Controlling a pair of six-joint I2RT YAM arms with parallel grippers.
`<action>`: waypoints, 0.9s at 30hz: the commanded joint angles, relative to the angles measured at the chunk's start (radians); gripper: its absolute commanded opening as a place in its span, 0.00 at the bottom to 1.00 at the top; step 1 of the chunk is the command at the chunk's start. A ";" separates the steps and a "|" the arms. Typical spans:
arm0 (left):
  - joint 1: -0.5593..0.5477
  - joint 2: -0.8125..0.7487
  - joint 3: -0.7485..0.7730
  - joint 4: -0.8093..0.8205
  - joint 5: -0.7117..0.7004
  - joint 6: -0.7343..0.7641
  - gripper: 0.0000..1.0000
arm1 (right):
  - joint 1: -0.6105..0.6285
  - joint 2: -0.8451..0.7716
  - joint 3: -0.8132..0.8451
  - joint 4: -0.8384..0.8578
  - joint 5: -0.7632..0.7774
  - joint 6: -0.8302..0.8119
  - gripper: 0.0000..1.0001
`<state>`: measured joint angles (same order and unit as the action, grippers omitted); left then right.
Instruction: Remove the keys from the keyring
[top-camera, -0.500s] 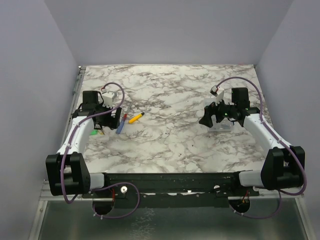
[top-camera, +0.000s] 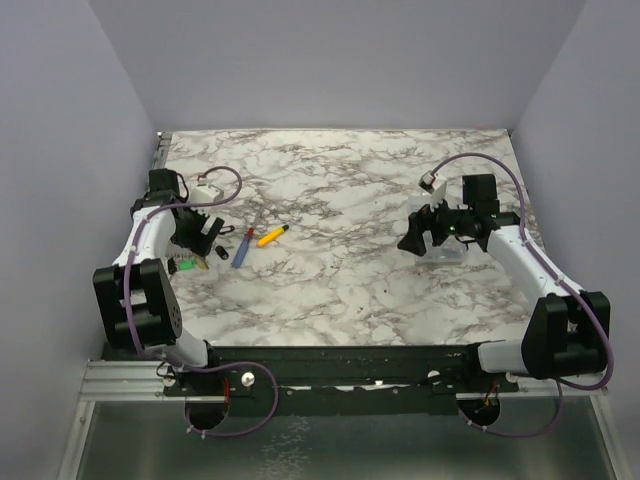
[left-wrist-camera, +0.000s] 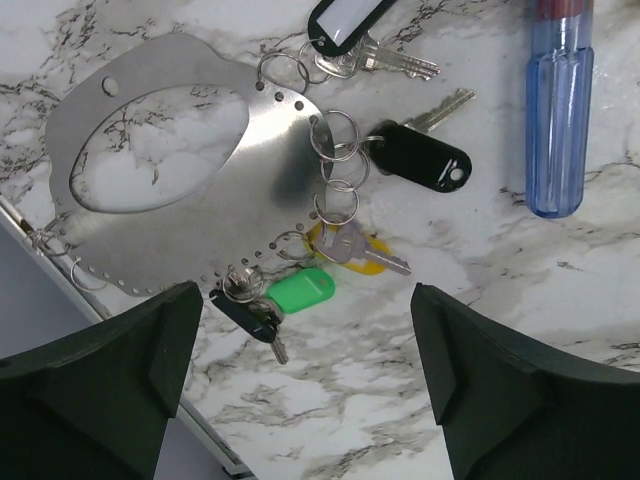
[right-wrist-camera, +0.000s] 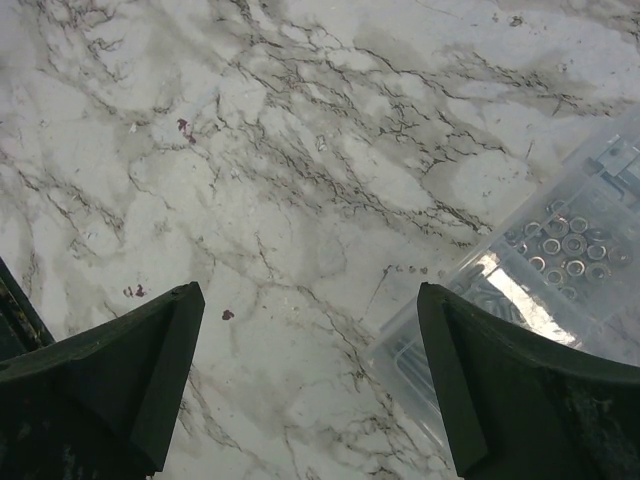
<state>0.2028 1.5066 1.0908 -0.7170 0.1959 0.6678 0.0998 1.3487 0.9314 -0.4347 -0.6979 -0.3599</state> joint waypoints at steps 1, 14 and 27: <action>0.003 0.082 0.037 -0.007 -0.035 0.132 0.91 | 0.010 0.008 0.036 -0.040 -0.038 -0.014 1.00; 0.006 0.045 -0.041 -0.001 0.066 -0.193 0.56 | 0.011 -0.002 0.036 -0.036 -0.045 -0.002 1.00; 0.004 0.079 -0.136 0.112 -0.032 -0.336 0.47 | 0.010 -0.004 0.029 -0.027 -0.037 0.000 1.00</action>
<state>0.2031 1.5784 0.9882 -0.6662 0.2035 0.3943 0.1040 1.3483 0.9417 -0.4587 -0.7193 -0.3603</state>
